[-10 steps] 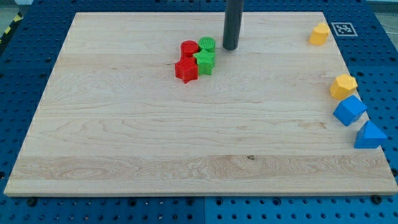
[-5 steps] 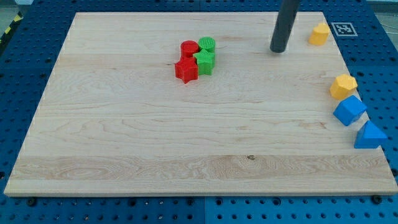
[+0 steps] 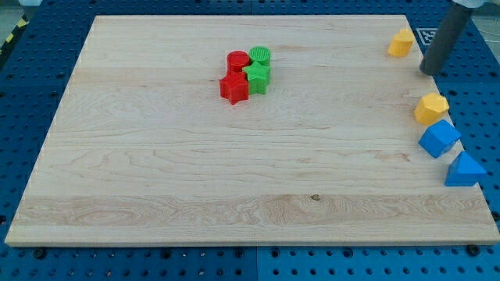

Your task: Place the blue triangle left to the blue cube

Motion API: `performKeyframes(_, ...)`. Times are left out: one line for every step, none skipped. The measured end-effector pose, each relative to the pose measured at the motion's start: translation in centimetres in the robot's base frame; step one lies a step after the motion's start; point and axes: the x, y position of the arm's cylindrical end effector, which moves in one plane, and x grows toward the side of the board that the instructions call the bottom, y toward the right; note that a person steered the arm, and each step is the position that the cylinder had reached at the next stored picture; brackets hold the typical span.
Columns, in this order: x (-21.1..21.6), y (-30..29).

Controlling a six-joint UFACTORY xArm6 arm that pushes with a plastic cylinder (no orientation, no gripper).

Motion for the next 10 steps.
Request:
performKeyframes(0.9,3.6)
performKeyframes(1.0,4.0)
performKeyframes(1.0,4.0)
performKeyframes(1.5,4.0)
performKeyframes(2.9,3.9)
performKeyframes(4.1,4.0)
performKeyframes(5.8,3.9)
performKeyframes(7.3,4.0)
performKeyframes(9.8,4.0)
performKeyframes(12.0,3.9)
